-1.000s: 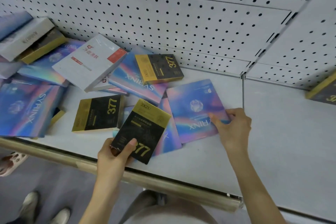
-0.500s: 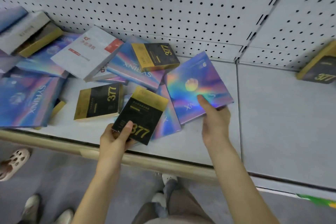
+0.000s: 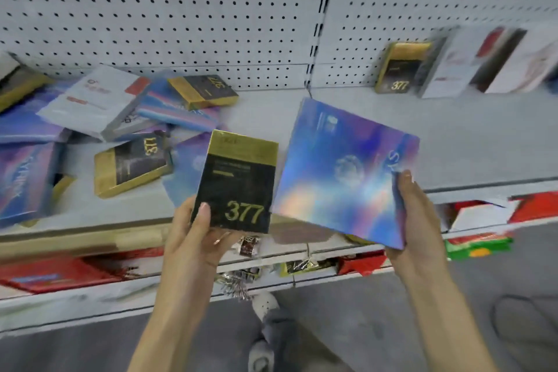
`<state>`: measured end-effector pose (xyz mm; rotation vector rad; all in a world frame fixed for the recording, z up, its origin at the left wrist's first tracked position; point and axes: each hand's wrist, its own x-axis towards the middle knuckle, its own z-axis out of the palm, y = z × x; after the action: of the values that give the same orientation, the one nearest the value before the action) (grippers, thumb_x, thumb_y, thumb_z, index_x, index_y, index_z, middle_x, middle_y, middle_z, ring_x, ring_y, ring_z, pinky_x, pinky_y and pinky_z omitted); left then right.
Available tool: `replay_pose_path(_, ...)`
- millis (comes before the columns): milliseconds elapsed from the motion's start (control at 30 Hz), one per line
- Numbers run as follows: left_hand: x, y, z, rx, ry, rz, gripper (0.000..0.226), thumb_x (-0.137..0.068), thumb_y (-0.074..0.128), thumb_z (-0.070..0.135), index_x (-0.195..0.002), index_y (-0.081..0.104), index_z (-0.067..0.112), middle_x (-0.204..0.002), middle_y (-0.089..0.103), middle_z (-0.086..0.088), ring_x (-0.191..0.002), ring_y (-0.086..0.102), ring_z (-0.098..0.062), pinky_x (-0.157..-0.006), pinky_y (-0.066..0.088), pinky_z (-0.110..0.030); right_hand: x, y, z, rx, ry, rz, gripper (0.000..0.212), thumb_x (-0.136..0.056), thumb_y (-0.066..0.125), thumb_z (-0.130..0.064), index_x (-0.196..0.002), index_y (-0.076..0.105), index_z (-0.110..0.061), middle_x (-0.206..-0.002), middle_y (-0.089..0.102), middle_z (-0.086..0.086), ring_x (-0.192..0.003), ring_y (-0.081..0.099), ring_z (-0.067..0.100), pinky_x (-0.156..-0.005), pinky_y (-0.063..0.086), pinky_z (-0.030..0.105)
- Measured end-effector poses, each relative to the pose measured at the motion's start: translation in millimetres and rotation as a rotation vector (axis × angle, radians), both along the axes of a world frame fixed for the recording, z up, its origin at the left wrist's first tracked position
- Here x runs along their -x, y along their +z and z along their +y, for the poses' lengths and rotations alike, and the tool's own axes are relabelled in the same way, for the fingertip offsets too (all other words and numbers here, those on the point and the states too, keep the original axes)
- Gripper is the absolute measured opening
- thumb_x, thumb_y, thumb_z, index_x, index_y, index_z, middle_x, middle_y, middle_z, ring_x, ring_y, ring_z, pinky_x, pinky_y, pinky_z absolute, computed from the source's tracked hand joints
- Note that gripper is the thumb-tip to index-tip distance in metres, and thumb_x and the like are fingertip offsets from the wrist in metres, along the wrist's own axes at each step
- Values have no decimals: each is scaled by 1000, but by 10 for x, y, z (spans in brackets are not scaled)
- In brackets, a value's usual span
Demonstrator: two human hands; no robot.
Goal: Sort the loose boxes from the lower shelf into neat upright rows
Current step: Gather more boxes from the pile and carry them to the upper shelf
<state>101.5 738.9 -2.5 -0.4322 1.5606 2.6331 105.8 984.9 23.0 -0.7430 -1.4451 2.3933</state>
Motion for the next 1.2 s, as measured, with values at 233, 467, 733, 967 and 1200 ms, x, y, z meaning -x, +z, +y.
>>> replay_pose_path(233,-314,189,461,5,-156,3,15,-98,44,21,-106,57,16,-95,67,-3,-80,61,-18,-72,50,-31,-582,130,291,-276,197,-108,18,-85,61,-28,-91,74,-17,-90,75,3,-75,70,15,-66,55,26)
replay_pose_path(467,-446,216,883,103,-201,-51,26,-86,60,25,-106,60,8,-106,70,-10,-89,65,-25,-69,51,-33,-632,211,630,-332,314,-128,18,-77,74,-27,-91,75,-16,-88,76,7,-72,70,19,-65,54,29)
replay_pose_path(733,-100,110,1668,58,24,-164,32,-89,63,25,-114,59,5,-108,71,-9,-90,65,-25,-68,47,-34,-359,-153,1204,154,33,-36,20,-85,62,-27,-99,66,-13,-88,70,3,-72,64,16,-58,50,26)
replay_pose_path(967,261,184,2889,-42,157,-155,26,-86,65,20,-108,54,11,-98,66,-6,-68,63,-13,-48,50,-24,-94,-454,1682,117,281,-66,60,-70,80,-24,-126,58,-17,-117,70,1,-107,67,24,-79,58,42)
replay_pose_path(1200,576,149,3196,96,175,-171,27,-89,62,26,-112,61,12,-93,71,-3,-84,66,-19,-47,53,-26,510,-435,2542,-63,357,-48,61,-71,79,-19,-126,53,-18,-116,70,-2,-107,67,18,-80,58,32)
